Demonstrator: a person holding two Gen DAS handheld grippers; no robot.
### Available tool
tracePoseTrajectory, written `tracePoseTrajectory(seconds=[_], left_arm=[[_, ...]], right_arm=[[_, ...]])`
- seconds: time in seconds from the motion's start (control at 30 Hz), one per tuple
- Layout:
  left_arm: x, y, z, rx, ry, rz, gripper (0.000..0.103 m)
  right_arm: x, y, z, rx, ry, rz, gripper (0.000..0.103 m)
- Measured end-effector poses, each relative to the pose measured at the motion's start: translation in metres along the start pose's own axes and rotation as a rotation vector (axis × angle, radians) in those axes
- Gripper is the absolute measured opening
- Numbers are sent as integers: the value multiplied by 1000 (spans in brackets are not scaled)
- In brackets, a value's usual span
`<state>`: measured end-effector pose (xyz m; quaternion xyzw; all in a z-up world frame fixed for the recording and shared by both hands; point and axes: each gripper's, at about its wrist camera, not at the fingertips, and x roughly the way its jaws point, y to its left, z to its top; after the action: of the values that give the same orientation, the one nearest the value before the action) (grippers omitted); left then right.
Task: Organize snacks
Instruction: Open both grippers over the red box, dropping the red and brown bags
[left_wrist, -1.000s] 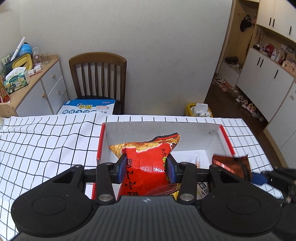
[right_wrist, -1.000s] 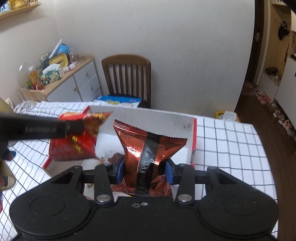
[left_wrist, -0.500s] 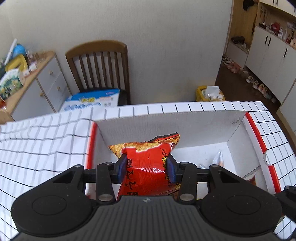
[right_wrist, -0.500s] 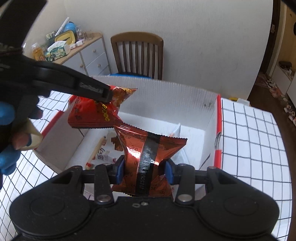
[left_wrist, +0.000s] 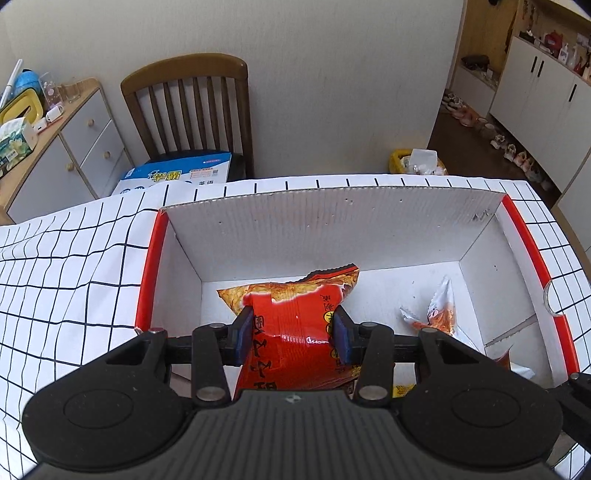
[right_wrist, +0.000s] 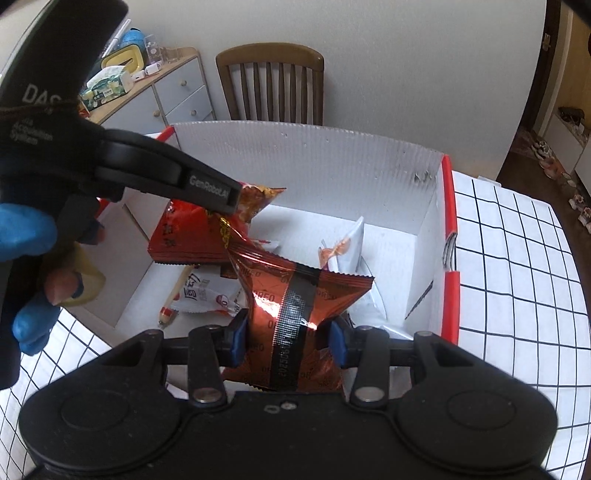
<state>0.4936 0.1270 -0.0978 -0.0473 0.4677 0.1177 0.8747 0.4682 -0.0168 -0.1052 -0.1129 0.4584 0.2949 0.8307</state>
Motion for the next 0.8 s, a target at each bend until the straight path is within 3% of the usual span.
tracePoseTrajectory(seconds=[0.2,0.37,0.47,0.8], left_arm=[[-2,4,2,-29,0,5,47],[-13,7,5,-52,-27,-4,65],[-21,12,5,-73,-38,-19,67],[-61,23,-6,-99,-82,-45,67]], right_arm=[[6,-1,-1,11,12,-9,51],[5,0,-2,10,6,18,69],[2,3,-2,2,-12,22,85],[-27,1,1,35,-78,8,94]])
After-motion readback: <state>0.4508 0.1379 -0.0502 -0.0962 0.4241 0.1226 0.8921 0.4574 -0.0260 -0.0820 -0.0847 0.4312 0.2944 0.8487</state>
